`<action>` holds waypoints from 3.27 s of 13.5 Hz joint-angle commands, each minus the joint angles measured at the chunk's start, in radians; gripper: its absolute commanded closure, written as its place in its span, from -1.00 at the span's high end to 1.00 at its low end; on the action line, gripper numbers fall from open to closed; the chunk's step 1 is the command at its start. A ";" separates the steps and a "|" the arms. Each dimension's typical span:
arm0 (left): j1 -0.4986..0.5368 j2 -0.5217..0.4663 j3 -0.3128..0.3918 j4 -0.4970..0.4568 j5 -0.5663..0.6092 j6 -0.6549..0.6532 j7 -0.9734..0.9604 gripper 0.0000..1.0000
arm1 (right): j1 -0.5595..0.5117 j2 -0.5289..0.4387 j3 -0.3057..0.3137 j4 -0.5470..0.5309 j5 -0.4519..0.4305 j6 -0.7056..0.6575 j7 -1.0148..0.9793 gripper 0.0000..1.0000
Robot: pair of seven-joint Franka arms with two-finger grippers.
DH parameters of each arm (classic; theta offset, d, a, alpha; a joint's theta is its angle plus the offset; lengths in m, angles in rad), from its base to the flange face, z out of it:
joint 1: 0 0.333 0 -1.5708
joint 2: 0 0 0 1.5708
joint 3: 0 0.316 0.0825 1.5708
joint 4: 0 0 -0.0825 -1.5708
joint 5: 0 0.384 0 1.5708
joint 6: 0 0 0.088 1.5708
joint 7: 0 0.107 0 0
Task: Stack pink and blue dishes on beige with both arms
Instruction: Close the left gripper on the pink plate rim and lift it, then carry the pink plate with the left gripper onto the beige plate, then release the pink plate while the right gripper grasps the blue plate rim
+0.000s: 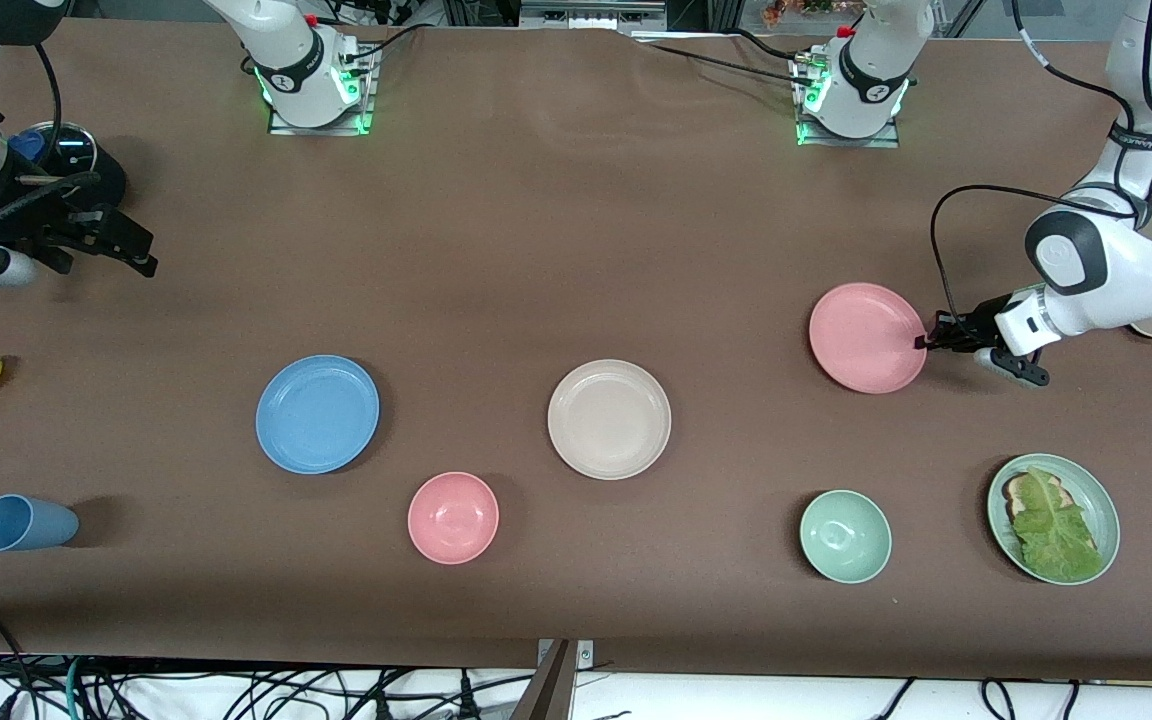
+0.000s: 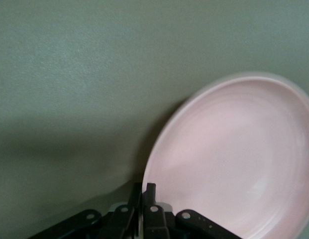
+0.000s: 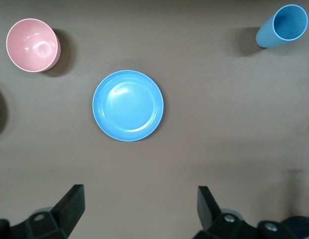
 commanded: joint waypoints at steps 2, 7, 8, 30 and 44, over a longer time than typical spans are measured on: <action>0.003 -0.028 -0.001 -0.019 -0.033 0.004 0.036 -1.00 | -0.001 0.005 0.000 0.018 0.009 -0.002 -0.005 1.00; -0.013 -0.057 -0.005 0.156 -0.010 -0.234 -0.061 -1.00 | -0.001 0.005 0.000 0.018 0.011 -0.002 -0.005 1.00; -0.018 -0.057 -0.011 0.230 0.038 -0.312 -0.124 -1.00 | -0.001 0.005 0.000 0.018 0.011 -0.002 -0.005 1.00; -0.381 0.148 -0.410 0.582 0.615 -0.295 -1.499 -1.00 | 0.005 0.043 0.005 0.008 0.009 -0.016 -0.018 1.00; -0.523 0.345 -0.384 0.689 0.785 -0.178 -1.763 -1.00 | -0.004 0.317 -0.002 -0.157 -0.014 0.419 -0.192 0.99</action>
